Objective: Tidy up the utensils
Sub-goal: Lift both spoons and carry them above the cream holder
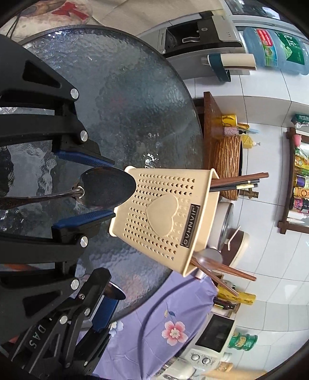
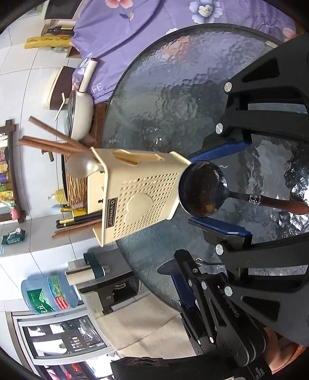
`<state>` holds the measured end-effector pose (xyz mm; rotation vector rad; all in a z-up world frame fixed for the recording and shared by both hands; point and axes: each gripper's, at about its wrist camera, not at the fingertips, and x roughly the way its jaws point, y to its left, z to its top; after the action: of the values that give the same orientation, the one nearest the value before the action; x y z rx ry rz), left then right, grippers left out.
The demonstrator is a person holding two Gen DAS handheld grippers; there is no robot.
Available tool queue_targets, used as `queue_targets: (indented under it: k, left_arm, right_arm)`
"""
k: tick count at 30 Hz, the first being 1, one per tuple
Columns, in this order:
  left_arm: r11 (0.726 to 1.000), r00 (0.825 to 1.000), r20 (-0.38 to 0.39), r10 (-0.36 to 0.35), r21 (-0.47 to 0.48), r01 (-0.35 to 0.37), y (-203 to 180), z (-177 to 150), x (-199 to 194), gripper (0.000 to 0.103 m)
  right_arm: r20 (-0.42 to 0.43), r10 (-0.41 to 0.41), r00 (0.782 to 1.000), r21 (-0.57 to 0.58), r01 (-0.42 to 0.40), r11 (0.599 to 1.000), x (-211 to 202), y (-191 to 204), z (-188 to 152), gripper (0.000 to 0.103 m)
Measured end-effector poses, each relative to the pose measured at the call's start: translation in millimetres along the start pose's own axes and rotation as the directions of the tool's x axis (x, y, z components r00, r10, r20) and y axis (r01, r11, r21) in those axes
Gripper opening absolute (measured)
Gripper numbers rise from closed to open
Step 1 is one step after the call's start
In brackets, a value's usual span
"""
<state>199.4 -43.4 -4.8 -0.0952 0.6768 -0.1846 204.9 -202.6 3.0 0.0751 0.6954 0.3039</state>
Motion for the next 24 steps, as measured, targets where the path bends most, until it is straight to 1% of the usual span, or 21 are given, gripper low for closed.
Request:
queue_targets:
  k: [10, 16, 24]
  left_arm:
    - [0.998, 0.998, 0.013, -0.061, -0.001, 0.061, 4.3, 8.6, -11.0, 0.036]
    - [0.995, 0.995, 0.019, -0.095, -0.012, 0.095, 8.5, 13.9, -16.2, 0.036]
    - [0.994, 0.994, 0.031, -0.108, -0.007, 0.108, 8.8, 18.3, -22.0, 0.036]
  right_arm:
    - [0.029, 0.016, 0.999, -0.030, -0.016, 0.999, -16.1, 8.4, 10.0, 0.048]
    - [0.040, 0.026, 0.999, -0.027, -0.025, 0.999, -23.4, 3.2, 17.4, 0.047]
    - [0.067, 0.025, 0.997, -0.040, -0.022, 0.999, -32.0, 3.9, 27.0, 0.047]
